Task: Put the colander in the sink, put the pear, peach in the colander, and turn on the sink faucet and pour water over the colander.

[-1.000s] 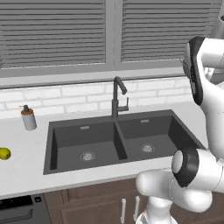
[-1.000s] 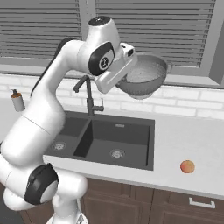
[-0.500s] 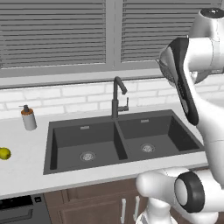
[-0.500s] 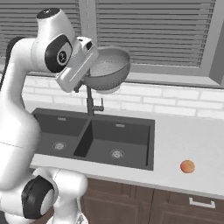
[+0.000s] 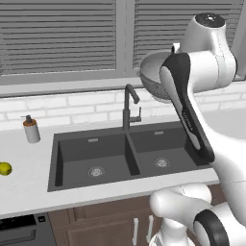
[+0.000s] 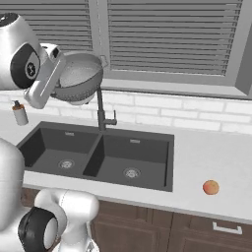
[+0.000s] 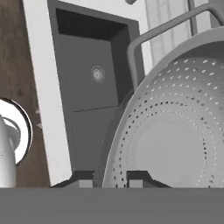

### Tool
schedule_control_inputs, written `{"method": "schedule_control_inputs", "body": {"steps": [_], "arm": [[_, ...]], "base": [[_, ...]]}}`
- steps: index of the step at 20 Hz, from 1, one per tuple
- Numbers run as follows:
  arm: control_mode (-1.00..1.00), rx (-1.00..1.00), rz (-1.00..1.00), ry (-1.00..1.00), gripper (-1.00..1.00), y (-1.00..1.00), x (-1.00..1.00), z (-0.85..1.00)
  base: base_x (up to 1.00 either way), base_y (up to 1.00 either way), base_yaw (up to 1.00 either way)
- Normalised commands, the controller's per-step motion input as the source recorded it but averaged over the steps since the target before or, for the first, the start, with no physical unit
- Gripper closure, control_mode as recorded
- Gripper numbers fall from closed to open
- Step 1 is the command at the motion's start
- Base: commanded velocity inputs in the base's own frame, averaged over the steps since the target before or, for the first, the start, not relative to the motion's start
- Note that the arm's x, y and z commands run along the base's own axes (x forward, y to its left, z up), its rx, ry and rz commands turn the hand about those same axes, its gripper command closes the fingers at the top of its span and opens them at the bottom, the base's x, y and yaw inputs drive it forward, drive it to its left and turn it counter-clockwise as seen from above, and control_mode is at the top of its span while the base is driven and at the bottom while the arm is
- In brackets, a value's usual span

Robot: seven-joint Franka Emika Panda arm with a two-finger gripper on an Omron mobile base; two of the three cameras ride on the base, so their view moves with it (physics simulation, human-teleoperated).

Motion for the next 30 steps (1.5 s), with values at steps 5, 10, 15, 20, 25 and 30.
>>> {"method": "schedule_control_inputs", "body": {"steps": [5,10,15,20,25,30], "arm": [[-1.00,-0.04,0.24,-0.01,1.00,1.00,-0.10,0.06],[-1.00,-0.04,0.22,0.00,1.00,1.00,0.00,0.00],[-1.00,-0.06,0.15,0.00,1.00,1.00,0.00,-0.20],[-1.00,-0.07,0.04,0.05,1.00,0.66,0.20,-0.69],[-1.00,-0.01,0.00,0.14,1.00,0.30,0.60,-0.91],[-1.00,0.00,0.00,0.17,1.00,0.30,0.78,-0.86]], "base": [[0.00,0.00,0.00],[0.00,0.00,0.00],[0.00,0.00,0.00],[0.00,0.00,0.00],[0.00,0.00,0.00],[0.00,0.00,0.00]]}}
